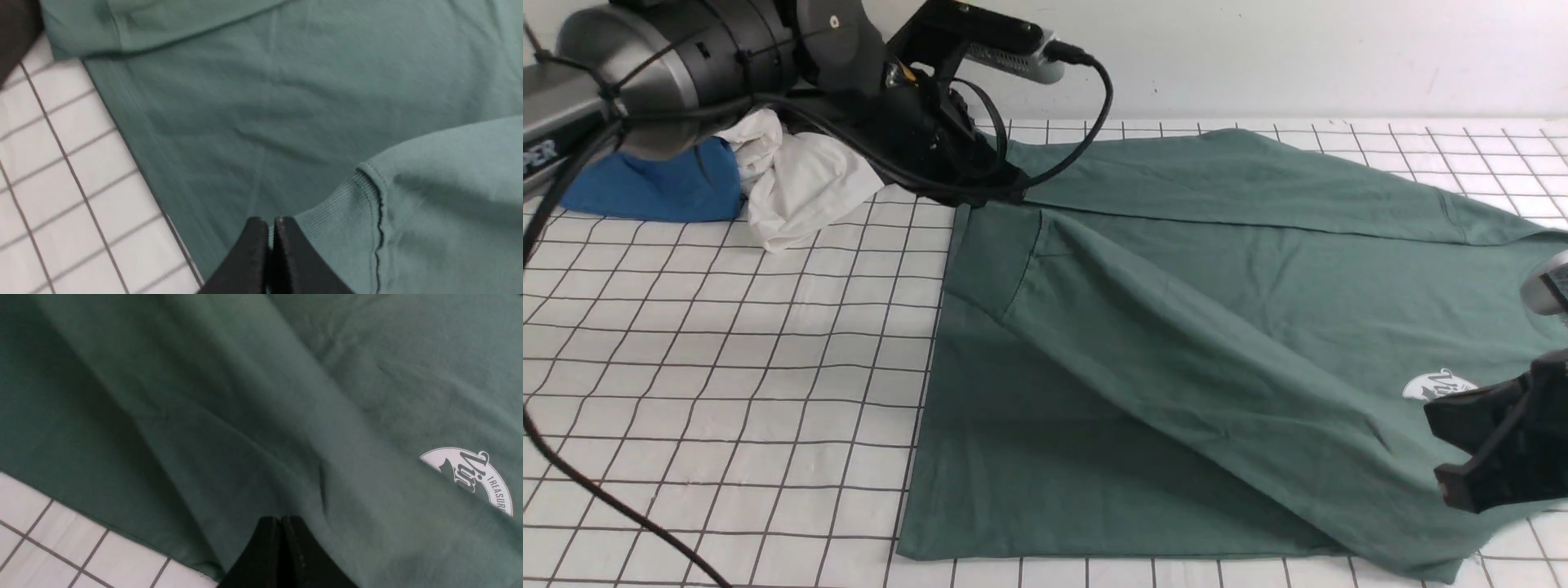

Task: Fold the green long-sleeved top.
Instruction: Use the left arm to drag and place the cuff at the centered position on the left edge of the fabric, then use the left arm to clamp the cuff farthest from it

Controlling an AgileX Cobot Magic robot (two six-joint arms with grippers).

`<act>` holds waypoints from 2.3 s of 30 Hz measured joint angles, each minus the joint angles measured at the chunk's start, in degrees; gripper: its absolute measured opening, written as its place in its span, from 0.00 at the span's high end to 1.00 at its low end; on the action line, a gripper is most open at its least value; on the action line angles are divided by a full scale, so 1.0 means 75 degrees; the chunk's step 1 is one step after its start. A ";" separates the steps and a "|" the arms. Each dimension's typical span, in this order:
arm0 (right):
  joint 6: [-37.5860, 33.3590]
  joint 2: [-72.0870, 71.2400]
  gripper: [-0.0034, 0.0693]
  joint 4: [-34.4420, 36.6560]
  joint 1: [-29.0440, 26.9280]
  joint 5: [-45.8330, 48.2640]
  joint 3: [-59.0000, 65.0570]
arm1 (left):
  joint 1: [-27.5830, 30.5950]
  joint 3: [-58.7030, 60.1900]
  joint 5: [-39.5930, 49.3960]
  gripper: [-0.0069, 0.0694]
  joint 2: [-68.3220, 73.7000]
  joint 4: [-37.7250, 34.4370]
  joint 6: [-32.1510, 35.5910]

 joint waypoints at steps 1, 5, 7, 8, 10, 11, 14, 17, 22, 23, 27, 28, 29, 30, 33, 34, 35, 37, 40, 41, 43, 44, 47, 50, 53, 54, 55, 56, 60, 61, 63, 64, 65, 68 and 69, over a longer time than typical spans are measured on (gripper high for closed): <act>0.0000 0.0000 0.97 0.0000 0.0000 -0.0007 0.0000 | 0.0000 -0.0302 -0.0145 0.92 0.0332 0.0166 0.0000; 0.0000 0.0000 0.97 0.0000 0.0000 -0.0015 0.0000 | 0.0024 -0.1135 -0.0275 0.92 0.1462 0.0467 -0.0051; 0.0000 0.0000 0.97 0.0000 0.0000 -0.0015 0.0000 | 0.0073 -0.1659 -0.0145 0.91 0.2003 0.0481 -0.0205; 0.0000 0.0000 0.97 0.0000 0.0000 -0.0032 0.0000 | 0.0131 -0.2111 0.0019 0.89 0.2326 0.0481 -0.0352; 0.0000 0.0028 0.97 0.0000 0.0000 -0.0066 0.0000 | 0.0251 -0.2815 0.0308 0.83 0.2778 0.0454 -0.0545; 0.0000 0.0057 0.97 0.0000 0.0000 -0.0073 0.0000 | 0.0290 -0.3046 0.0434 0.80 0.2941 0.0419 -0.0600; 0.0000 0.0301 0.97 0.0023 0.0000 -0.0151 0.0000 | 0.0518 -0.4383 0.0898 0.63 0.3494 0.0125 -0.0841; 0.0000 0.0612 0.97 0.0193 0.0000 -0.0213 0.0000 | 0.0847 -0.5820 0.1298 0.45 0.4238 -0.0460 -0.0940; -0.0169 0.1035 0.97 0.0610 0.0000 -0.0259 0.0000 | 0.1238 -0.7479 0.1092 0.33 0.5550 -0.0931 -0.1080; -0.0184 0.1052 0.97 0.0630 0.0000 -0.0267 0.0000 | 0.1238 -0.7523 0.1092 0.33 0.5550 -0.0931 -0.1086; -0.0696 0.1354 0.97 0.1157 0.0000 -0.0351 0.0000 | 0.1365 -0.7966 0.0329 0.32 0.6473 -0.0959 -0.1273; -0.0812 0.1382 0.97 0.1334 0.0000 -0.0358 -0.0003 | 0.1365 -0.7971 0.0195 0.32 0.6587 -0.0959 -0.1285; -0.0908 0.1403 0.97 0.1525 0.0000 -0.0347 -0.0003 | 0.1371 -0.7985 0.0104 0.32 0.6663 -0.0959 -0.1291; -0.1017 0.1411 0.97 0.1722 0.0000 -0.0346 -0.0003 | 0.1371 -0.7985 -0.0016 0.32 0.6732 -0.0970 -0.1291; -0.1351 0.1413 0.97 0.2265 0.0000 -0.0265 -0.0003 | 0.1371 -0.8003 -0.0444 0.37 0.6910 -0.0985 -0.1291; -0.1455 0.1413 0.97 0.2410 0.0000 -0.0228 -0.0003 | 0.1371 -0.8023 -0.0536 0.41 0.6951 -0.0993 -0.1284; -0.1629 0.1413 0.97 0.2581 0.0000 -0.0210 -0.0003 | 0.1371 -0.8021 -0.0735 0.46 0.7019 -0.1001 -0.1276; -0.1886 0.1413 0.97 0.2862 0.0000 -0.0196 -0.0003 | 0.1371 -0.8024 -0.0989 0.60 0.7122 -0.1007 -0.1190; -0.2392 0.1413 0.97 0.3266 0.0000 -0.0196 -0.0003 | 0.1371 -0.8051 -0.1198 0.84 0.7227 -0.1113 -0.0828; -0.2510 0.1413 0.97 0.3336 0.0000 -0.0179 -0.0003 | 0.1371 -0.8074 -0.1215 0.87 0.7228 -0.1163 -0.0745; -0.2742 0.1413 0.97 0.3460 0.0000 -0.0133 -0.0003 | 0.1371 -0.8186 -0.1215 0.90 0.7228 -0.1215 -0.0471; -0.2851 0.1413 0.97 0.3491 0.0000 -0.0085 -0.0009 | 0.1371 -0.8245 -0.1204 0.91 0.7190 -0.1222 -0.0363; -0.3116 0.1413 0.97 0.3506 0.0000 0.0037 -0.0011 | 0.1373 -0.8462 -0.0852 0.92 0.6985 -0.1213 -0.0117; -0.3189 0.1413 0.97 0.3506 0.0000 0.0116 -0.0011 | 0.1373 -0.8631 -0.0379 0.92 0.6741 -0.1213 -0.0027; -0.3244 0.1413 0.97 0.3463 0.0000 0.0150 -0.0011 | 0.1379 -0.8849 0.0417 0.92 0.6346 -0.1311 -0.0035; -0.3250 0.1413 0.97 0.3463 0.0000 0.0150 -0.0011 | 0.1379 -0.8850 0.0471 0.92 0.6320 -0.1331 -0.0034; -0.3250 0.1413 0.97 0.3448 0.0000 0.0150 -0.0011 | 0.1379 -0.8882 0.0569 0.92 0.6269 -0.1384 -0.0053; -0.3250 0.1413 0.97 0.3448 0.0000 0.0150 -0.0011 | 0.1373 -0.8887 0.0569 0.92 0.6269 -0.1393 -0.0063; -0.3250 0.1413 0.97 0.3448 0.0000 0.0012 -0.0011 | 0.1372 -0.8891 -0.0111 0.83 0.6622 -0.1439 0.0054; -0.3250 0.1413 0.97 0.3448 0.0000 0.0004 -0.0011 | 0.1372 -0.8891 -0.0246 0.82 0.6689 -0.1439 0.0072; -0.3250 0.1413 0.97 0.3455 0.0000 -0.0005 -0.0011 | 0.1365 -0.8883 -0.0930 0.65 0.7118 -0.1499 0.0289; -0.3250 0.1413 0.97 0.3478 0.0000 0.0004 -0.0011 | 0.1367 -0.8875 -0.1106 0.57 0.7252 -0.1553 0.0342; -0.3250 0.1413 0.97 0.3514 0.0000 0.0023 -0.0011 | 0.1356 -0.8875 -0.1279 0.50 0.7409 -0.1613 0.0377; -0.3250 0.1413 0.97 0.3780 0.0000 0.0097 -0.0011 | 0.1331 -0.8860 -0.1516 0.37 0.7790 -0.1708 0.0408; -0.3250 0.1413 0.97 0.3891 0.0000 0.0106 -0.0011 | 0.1316 -0.8860 -0.1612 0.38 0.7881 -0.1708 0.0452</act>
